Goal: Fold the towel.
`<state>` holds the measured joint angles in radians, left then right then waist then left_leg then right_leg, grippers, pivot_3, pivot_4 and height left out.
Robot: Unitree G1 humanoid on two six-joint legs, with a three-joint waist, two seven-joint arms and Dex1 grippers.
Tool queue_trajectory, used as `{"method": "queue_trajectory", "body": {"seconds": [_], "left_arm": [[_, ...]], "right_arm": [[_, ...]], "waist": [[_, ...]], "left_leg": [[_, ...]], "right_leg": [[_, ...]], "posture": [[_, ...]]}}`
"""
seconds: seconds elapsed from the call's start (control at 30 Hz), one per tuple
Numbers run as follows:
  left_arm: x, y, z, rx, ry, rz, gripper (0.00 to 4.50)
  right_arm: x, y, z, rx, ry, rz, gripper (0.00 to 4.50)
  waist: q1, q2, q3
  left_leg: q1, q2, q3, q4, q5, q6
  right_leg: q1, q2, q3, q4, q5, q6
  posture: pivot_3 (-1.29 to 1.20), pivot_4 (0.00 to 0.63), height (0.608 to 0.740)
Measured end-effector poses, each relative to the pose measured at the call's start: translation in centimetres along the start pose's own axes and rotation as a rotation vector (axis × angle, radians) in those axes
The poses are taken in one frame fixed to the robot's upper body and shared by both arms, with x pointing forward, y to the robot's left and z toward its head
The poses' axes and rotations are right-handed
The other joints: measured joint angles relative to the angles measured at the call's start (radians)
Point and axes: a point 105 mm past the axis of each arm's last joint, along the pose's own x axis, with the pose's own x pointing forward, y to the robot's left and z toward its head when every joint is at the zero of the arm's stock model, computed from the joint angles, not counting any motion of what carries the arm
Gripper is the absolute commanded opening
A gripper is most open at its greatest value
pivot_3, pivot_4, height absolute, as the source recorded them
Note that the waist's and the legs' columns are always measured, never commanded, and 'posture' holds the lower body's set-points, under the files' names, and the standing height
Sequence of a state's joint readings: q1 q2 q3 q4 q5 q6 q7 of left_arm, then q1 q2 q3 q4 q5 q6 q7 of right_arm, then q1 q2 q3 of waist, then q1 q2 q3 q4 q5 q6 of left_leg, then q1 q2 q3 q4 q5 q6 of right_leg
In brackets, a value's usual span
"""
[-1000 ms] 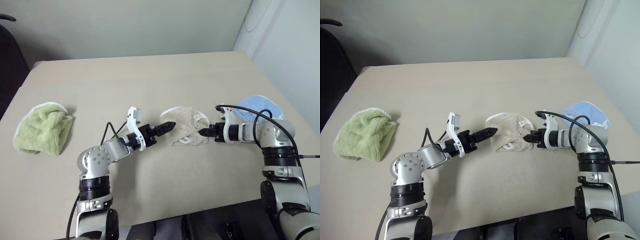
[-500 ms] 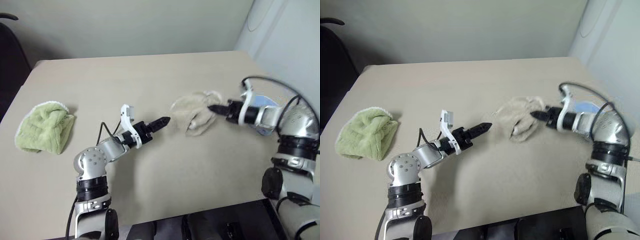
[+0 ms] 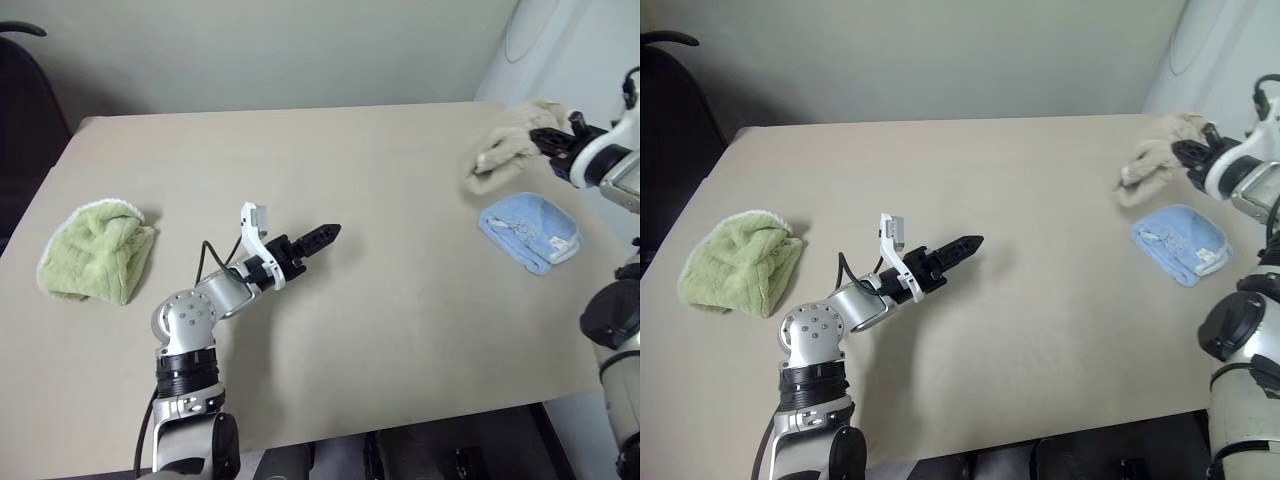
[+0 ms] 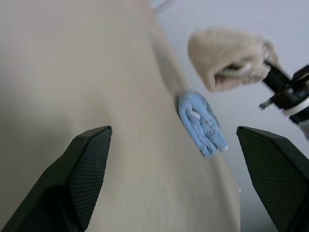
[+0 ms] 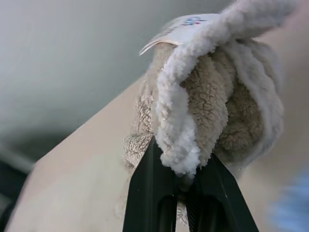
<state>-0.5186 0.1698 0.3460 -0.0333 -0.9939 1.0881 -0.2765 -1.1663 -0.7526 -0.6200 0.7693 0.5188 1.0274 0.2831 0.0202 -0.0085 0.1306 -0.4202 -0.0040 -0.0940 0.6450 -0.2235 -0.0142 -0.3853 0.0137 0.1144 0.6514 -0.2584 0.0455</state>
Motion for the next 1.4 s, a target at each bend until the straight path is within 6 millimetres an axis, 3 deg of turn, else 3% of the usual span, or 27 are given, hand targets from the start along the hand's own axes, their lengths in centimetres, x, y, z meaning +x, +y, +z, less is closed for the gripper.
{"method": "queue_trajectory", "body": {"seconds": [0.13, 0.3, 0.37, 0.53, 0.8, 1.03, 1.17, 1.23, 1.3, 1.4], "left_arm": [[0.0, 0.2, -0.4, -0.013, -0.003, 0.005, 4.50], [-0.2, 0.6, -0.7, -0.023, 0.001, 0.023, 4.50], [-0.2, 0.6, -0.7, -0.023, 0.001, 0.025, 4.50], [-0.2, 0.6, -0.8, -0.020, 0.008, 0.023, 4.50], [-0.1, 0.5, -0.9, -0.016, 0.011, 0.017, 4.50], [-0.3, 0.7, -0.3, -0.008, -0.030, 0.021, 4.50], [-2.5, 2.9, 2.1, 0.131, -0.145, 0.161, 4.50], [-4.3, 4.1, 3.9, 0.232, -0.198, 0.253, 4.50], [-6.1, 4.7, 5.9, 0.326, -0.262, 0.320, 4.50], [-9.5, 5.2, 8.8, 0.511, -0.335, 0.425, 4.50]], "right_arm": [[-0.8, -4.1, -0.7, 0.034, -0.004, -0.130, 0.03], [-1.9, -9.0, -5.0, 0.093, 0.143, -0.331, 0.03], [-2.2, -10.0, -6.0, 0.094, 0.175, -0.385, 0.03], [-2.4, -10.0, -5.7, 0.019, 0.177, -0.412, 1.62], [-3.0, -8.3, -4.5, -0.148, 0.144, -0.351, 4.44], [-4.1, -8.5, -3.1, -0.272, 0.070, -0.412, 4.44], [-4.9, -6.7, -0.5, -0.493, -0.089, -0.373, 4.44], [-5.1, -5.0, 0.5, -0.636, -0.151, -0.312, 4.44], [-4.7, -1.9, 0.3, -0.745, -0.190, -0.175, 4.44], [-3.6, 4.0, -2.3, -0.857, -0.180, 0.121, 4.44]], "waist": [[-0.002, 0.000, 0.000], [-0.005, 0.000, 0.000], [-0.008, 0.000, 0.000], [-0.011, 0.000, 0.000], [-0.010, 0.000, 0.000], [-0.011, 0.000, 0.000], [-0.016, 0.001, 0.000], [-0.023, 0.001, 0.000], [-0.032, 0.001, 0.000], [-0.044, 0.000, 0.000]], "left_leg": [[0.000, 0.000, 0.001, 0.001, 0.000, 0.000], [0.001, 0.000, 0.003, 0.002, 0.000, 0.000], [0.001, 0.000, 0.005, 0.003, 0.000, 0.000], [0.001, 0.000, 0.006, 0.003, 0.000, 0.001], [0.001, 0.000, 0.007, 0.003, 0.000, 0.001], [0.001, 0.000, 0.007, 0.003, 0.000, 0.001], [0.001, 0.000, 0.007, 0.002, 0.000, 0.001], [0.001, 0.000, 0.007, 0.002, 0.000, 0.001], [0.001, 0.000, 0.007, 0.002, 0.000, 0.001], [0.001, 0.001, 0.007, 0.002, 0.000, 0.001]], "right_leg": [[0.000, 0.000, 0.001, 0.002, 0.000, 0.000], [-0.002, 0.000, 0.003, 0.007, 0.000, 0.000], [-0.004, 0.000, 0.005, 0.010, 0.000, 0.000], [-0.004, 0.000, 0.006, 0.010, 0.000, 0.000], [-0.004, 0.000, 0.006, 0.010, -0.001, 0.001], [-0.004, 0.000, 0.006, 0.010, -0.001, 0.001], [-0.005, 0.000, 0.006, 0.010, -0.001, 0.001], [-0.005, 0.000, 0.006, 0.010, -0.002, 0.001], [-0.005, 0.000, 0.006, 0.010, -0.002, 0.001], [-0.005, 0.002, 0.006, 0.010, -0.002, 0.001]], "posture": [[0.00, 0.150, 0.740], [0.00, 0.150, 0.740], [0.00, 0.150, 0.740], [0.00, 0.150, 0.740], [0.00, 0.150, 0.740], [0.00, 0.150, 0.740], [0.00, 0.150, 0.740], [0.00, 0.150, 0.740], [0.00, 0.150, 0.740], [0.00, 0.150, 0.740]]}}
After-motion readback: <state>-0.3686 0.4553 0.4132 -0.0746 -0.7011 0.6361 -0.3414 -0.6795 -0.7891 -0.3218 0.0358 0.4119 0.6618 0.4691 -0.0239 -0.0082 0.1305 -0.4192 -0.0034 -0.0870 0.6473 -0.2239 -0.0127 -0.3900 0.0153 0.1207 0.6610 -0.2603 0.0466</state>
